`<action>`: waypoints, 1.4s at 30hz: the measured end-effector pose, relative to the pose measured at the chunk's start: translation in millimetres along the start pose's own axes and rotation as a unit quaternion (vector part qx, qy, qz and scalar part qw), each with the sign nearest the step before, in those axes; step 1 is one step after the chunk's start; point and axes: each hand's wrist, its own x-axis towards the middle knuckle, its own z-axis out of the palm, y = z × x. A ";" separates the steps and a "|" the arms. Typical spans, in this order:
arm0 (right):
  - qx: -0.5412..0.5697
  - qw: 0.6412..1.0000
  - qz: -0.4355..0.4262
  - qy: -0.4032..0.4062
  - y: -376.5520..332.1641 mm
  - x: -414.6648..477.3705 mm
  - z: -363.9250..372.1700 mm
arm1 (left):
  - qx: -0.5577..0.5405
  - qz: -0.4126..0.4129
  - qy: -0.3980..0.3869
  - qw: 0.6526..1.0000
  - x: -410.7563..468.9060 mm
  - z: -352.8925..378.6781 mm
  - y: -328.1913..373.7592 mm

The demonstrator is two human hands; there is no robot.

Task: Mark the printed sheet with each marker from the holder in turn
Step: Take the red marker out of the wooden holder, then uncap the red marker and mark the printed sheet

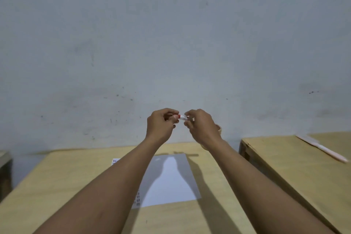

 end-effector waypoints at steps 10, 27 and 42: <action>0.505 0.813 0.281 -0.067 -61.6 -35.0 28.7 | -0.030 -0.027 0.035 0.999 -16.8 -50.9 -8.6; 0.726 0.616 0.305 -0.031 -89.4 -27.9 88.3 | 0.049 -0.068 0.037 0.996 -16.5 -103.7 -39.2; 0.599 0.734 0.304 -0.098 -86.1 -33.8 140.8 | 0.201 -0.216 0.134 0.946 -21.9 -165.4 -143.3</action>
